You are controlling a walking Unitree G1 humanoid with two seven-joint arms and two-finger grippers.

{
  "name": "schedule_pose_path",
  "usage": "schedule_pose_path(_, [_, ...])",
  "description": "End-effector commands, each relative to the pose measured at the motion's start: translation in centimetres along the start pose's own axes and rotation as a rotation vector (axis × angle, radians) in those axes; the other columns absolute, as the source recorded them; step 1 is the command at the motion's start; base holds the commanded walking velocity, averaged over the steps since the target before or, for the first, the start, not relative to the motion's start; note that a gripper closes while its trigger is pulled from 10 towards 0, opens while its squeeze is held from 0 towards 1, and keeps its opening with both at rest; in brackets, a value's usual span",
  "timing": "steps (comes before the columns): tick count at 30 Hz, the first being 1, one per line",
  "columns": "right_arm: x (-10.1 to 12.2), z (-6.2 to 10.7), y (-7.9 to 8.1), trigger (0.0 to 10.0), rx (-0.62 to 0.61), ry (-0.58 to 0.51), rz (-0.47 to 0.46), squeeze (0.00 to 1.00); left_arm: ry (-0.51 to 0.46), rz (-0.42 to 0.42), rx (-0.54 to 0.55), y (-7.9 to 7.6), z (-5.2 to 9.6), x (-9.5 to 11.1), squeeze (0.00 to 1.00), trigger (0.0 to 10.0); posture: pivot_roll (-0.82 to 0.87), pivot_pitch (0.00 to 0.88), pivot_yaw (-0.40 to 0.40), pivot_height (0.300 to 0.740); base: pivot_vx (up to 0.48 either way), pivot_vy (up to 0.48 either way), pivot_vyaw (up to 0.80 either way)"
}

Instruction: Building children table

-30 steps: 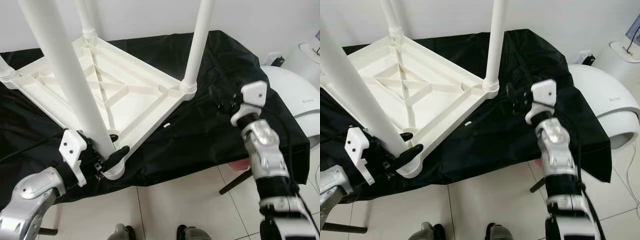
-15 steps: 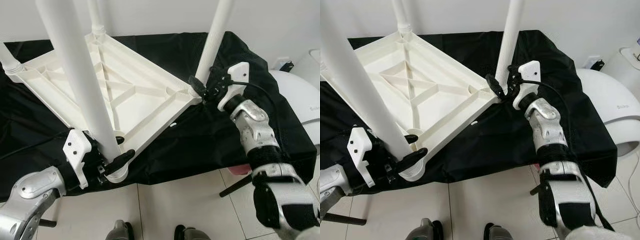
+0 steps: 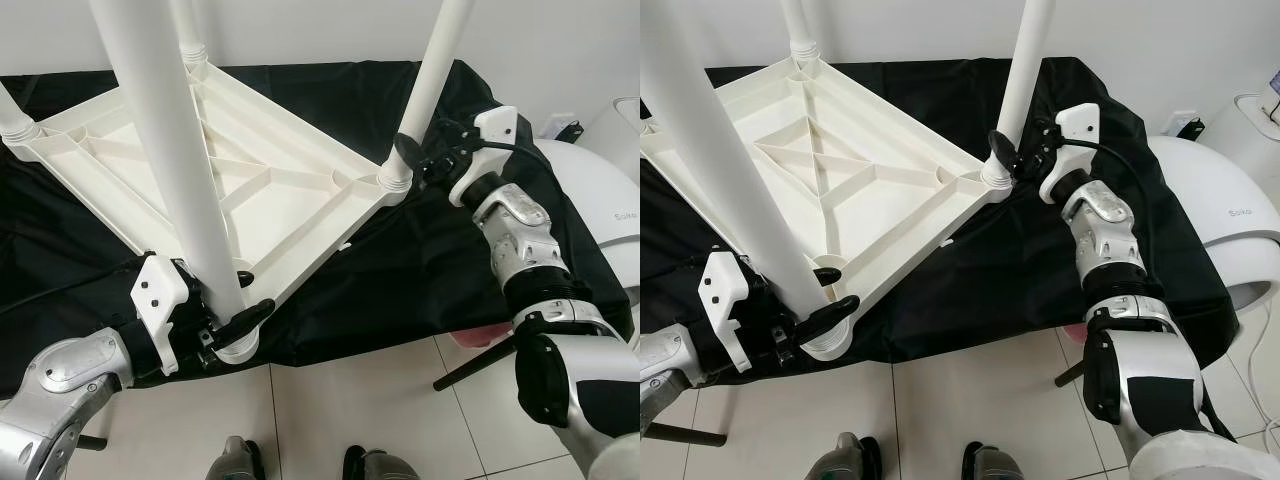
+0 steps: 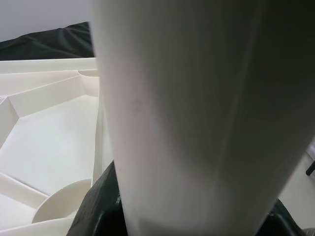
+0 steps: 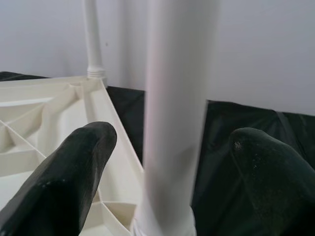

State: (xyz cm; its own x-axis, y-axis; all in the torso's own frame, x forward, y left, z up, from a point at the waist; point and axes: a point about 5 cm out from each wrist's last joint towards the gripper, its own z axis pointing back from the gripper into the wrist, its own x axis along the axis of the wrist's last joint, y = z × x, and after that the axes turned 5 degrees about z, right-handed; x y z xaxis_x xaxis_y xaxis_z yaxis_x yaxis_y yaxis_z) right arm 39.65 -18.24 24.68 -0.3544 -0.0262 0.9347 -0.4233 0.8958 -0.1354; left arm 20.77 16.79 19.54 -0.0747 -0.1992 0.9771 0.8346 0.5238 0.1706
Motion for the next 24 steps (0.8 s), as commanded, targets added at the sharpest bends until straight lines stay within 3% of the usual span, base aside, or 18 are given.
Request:
schedule_pose_path(1, [-0.2,0.2,-0.3,10.0,-0.009,0.001,-0.011,0.00,0.031,-0.014,-0.093,-0.9,0.1,0.0,0.00,10.0,0.03,0.165,-0.036,0.740,0.000,0.000,0.00])
schedule_pose_path(11, [-0.5,-0.6,-0.5,10.0,-0.018,0.059,-0.060,0.00,0.023,-0.021,-0.105,-0.9,-0.1,0.3,0.00,10.0,0.03,0.173,-0.032,0.740,0.000,0.000,0.00])
schedule_pose_path(24, [-0.1,-1.6,-0.1,10.0,0.002,0.095,-0.038,0.00,0.020,-0.021,-0.118,-1.4,0.1,0.5,0.00,10.0,0.03,0.208,-0.020,0.740,0.000,0.000,0.00])
